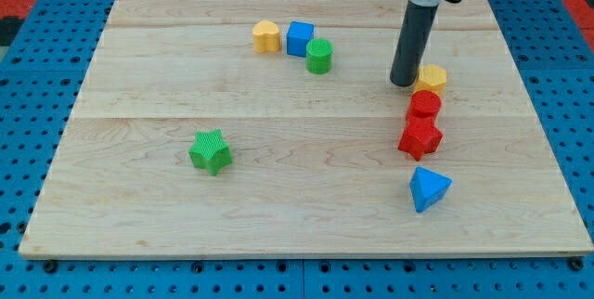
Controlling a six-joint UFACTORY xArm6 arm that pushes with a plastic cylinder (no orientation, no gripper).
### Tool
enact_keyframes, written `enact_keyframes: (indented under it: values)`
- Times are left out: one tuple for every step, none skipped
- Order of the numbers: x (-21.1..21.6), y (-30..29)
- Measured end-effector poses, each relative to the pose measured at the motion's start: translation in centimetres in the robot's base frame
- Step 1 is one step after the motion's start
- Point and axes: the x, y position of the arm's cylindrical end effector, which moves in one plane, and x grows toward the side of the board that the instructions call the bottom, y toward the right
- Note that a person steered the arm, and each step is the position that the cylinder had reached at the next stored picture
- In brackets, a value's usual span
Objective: Move the green circle to the yellow hexagon
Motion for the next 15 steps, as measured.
enact_keyframes:
  values:
    - [-4.0, -6.6]
    - [-5.8, -7.8]
    - [-1.9, -10.9]
    - [3.5, -11.8]
    - [4.4, -18.0]
    - [2.4, -22.7]
    - [1.6, -19.7]
    - [1.6, -15.5]
    - [1.6, -13.7]
    - [1.4, -18.5]
    - [-0.7, -20.7]
    - [-1.8, -12.2]
    - [-2.5, -4.4]
    - [-2.7, -9.6]
    - [-4.8, -7.5]
